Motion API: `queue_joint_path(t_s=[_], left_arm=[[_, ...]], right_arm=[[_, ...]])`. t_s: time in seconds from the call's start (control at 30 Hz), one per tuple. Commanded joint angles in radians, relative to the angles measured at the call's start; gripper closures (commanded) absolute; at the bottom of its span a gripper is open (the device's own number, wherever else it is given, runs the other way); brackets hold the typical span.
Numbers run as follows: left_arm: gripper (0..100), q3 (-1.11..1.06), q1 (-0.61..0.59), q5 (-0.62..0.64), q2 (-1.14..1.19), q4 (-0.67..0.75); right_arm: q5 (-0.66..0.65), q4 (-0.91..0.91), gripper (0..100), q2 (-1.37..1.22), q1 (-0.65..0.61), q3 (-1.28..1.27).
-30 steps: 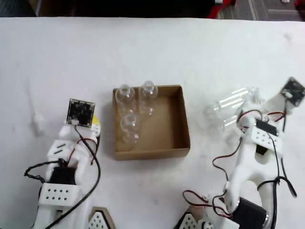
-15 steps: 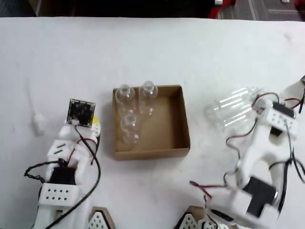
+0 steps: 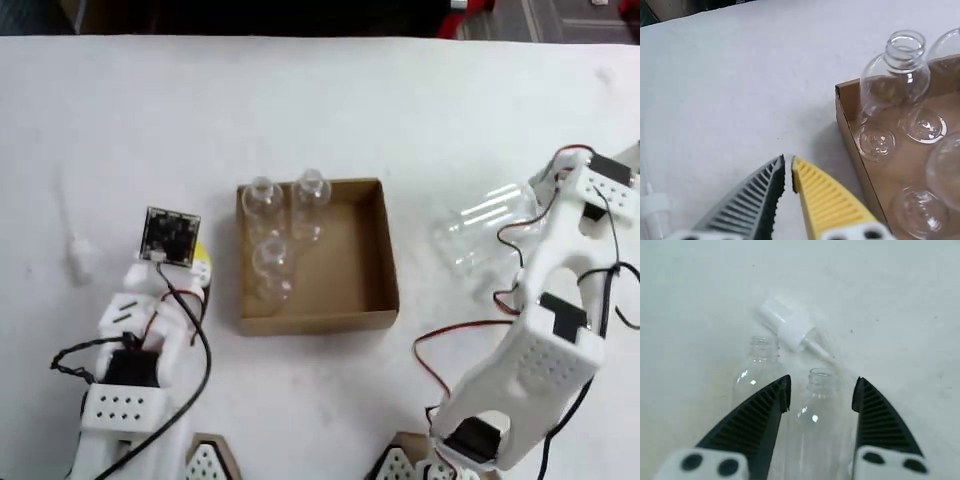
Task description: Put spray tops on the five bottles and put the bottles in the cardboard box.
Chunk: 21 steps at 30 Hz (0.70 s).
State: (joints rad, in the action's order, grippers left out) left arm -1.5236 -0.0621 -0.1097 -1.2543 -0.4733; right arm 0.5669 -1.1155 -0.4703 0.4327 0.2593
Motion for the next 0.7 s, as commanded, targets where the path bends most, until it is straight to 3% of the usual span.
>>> queue_joint_path(t_s=[0.0, 0.67], left_arm=[[97, 0.005, 0.013, -0.009, 0.004, 0.031], [97, 0.005, 0.013, -0.009, 0.004, 0.031]], right_arm=[[0.011, -0.018, 81.2, -0.01, -0.024, 0.068], [0.011, 0.022, 83.0, -0.093, -0.016, 0.072]])
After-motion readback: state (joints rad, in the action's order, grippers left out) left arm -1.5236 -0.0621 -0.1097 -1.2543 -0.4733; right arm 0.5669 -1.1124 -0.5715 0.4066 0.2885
